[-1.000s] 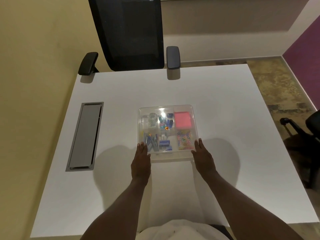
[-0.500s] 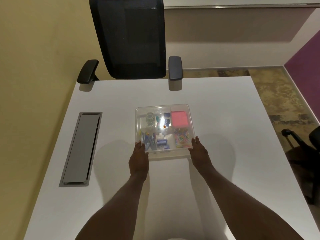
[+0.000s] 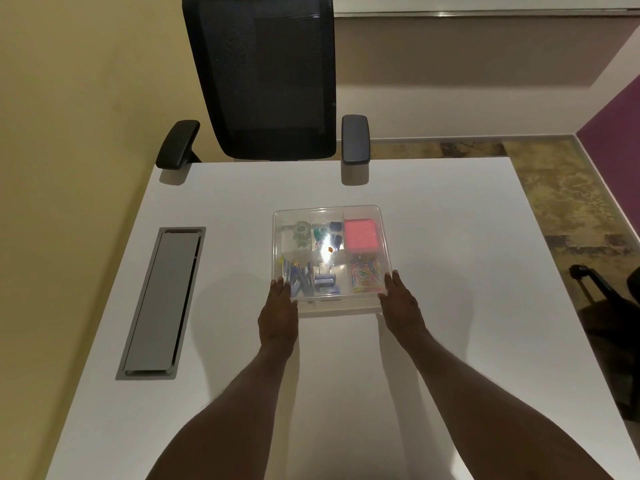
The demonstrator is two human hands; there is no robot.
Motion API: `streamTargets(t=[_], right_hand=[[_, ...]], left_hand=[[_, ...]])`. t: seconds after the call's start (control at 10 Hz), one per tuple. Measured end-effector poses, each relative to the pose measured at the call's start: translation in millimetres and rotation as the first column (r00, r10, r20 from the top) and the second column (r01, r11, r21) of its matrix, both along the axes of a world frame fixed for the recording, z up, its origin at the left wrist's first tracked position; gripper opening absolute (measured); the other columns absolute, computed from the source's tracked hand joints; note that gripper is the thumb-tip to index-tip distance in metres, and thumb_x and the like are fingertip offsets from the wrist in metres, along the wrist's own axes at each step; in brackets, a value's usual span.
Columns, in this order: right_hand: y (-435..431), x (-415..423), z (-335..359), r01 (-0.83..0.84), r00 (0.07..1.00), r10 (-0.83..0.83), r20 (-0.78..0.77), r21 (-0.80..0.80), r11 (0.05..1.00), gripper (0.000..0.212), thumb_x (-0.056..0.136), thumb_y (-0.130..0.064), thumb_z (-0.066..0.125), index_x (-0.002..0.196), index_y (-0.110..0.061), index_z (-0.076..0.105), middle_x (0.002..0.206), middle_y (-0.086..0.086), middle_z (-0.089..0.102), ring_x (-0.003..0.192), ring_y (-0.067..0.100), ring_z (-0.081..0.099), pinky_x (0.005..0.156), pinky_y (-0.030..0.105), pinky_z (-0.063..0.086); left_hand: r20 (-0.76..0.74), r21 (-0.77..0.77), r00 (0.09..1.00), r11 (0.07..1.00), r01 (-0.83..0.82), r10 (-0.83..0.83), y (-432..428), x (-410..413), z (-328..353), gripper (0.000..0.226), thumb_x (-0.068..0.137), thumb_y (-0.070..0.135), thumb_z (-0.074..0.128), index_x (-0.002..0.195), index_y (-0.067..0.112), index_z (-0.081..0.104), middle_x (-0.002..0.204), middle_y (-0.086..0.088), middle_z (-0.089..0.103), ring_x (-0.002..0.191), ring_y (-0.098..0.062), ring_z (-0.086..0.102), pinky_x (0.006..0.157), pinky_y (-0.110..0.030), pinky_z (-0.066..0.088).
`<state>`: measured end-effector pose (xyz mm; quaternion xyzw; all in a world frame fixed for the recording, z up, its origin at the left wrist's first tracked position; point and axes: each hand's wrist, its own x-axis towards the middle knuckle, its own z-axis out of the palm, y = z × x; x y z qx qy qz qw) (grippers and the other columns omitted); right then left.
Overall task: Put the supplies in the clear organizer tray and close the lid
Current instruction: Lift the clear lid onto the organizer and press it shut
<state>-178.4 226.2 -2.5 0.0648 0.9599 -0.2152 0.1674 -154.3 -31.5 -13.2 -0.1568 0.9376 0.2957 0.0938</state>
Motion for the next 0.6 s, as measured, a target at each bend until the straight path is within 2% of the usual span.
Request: streamTargets(t=[0.1, 0.3, 0.4, 0.6], right_hand=[[2, 7, 4, -0.103, 0.994, 0.108, -0.030, 0.121, 0.987, 0.056, 0.109, -0.024, 0.036, 0.159, -0.004, 0.016, 0.169, 0.017, 0.009, 0.151, 0.028, 0.031, 0.117, 0.037, 0.035], [-1, 22, 14, -0.117, 0.963, 0.164, -0.213, 0.217, 0.969, 0.056, 0.104, -0.014, 0.049, 0.153, 0.006, 0.029, 0.161, 0.025, 0.029, 0.146, 0.034, 0.041, 0.117, 0.041, 0.039], [-1, 25, 16, -0.154, 0.974, 0.188, -0.123, 0.240, 0.959, 0.057, 0.108, -0.021, 0.032, 0.158, 0.000, 0.012, 0.167, 0.019, 0.014, 0.155, 0.028, 0.022, 0.124, 0.038, 0.024], [-14, 45, 26, -0.136, 0.969, 0.175, -0.175, 0.218, 0.967, 0.058, 0.108, -0.025, 0.034, 0.159, -0.005, 0.015, 0.168, 0.016, 0.016, 0.156, 0.025, 0.019, 0.126, 0.038, 0.019]], left_hand=[[0.017, -0.049, 0.997, 0.996, 0.071, -0.070, 1, 3, 3, 0.059, 0.109, 0.020, 0.046, 0.164, 0.012, 0.026, 0.174, -0.004, 0.020, 0.163, -0.017, 0.014, 0.132, -0.034, 0.017], [0.026, -0.104, 0.992, 0.986, 0.129, -0.127, -2, 12, 9, 0.059, 0.109, 0.015, 0.040, 0.165, 0.011, 0.022, 0.174, -0.007, 0.017, 0.163, -0.019, 0.010, 0.134, -0.040, 0.009], [0.031, -0.138, 0.988, 0.979, 0.151, -0.148, -6, 18, 12, 0.059, 0.110, 0.018, 0.038, 0.165, 0.009, 0.018, 0.175, -0.008, 0.014, 0.164, -0.020, 0.009, 0.134, -0.040, 0.009], [-0.003, -0.102, 0.989, 0.984, 0.145, -0.146, -12, 39, 32, 0.060, 0.111, 0.020, 0.036, 0.166, 0.009, 0.013, 0.175, -0.008, 0.010, 0.164, -0.021, 0.006, 0.135, -0.039, 0.004]])
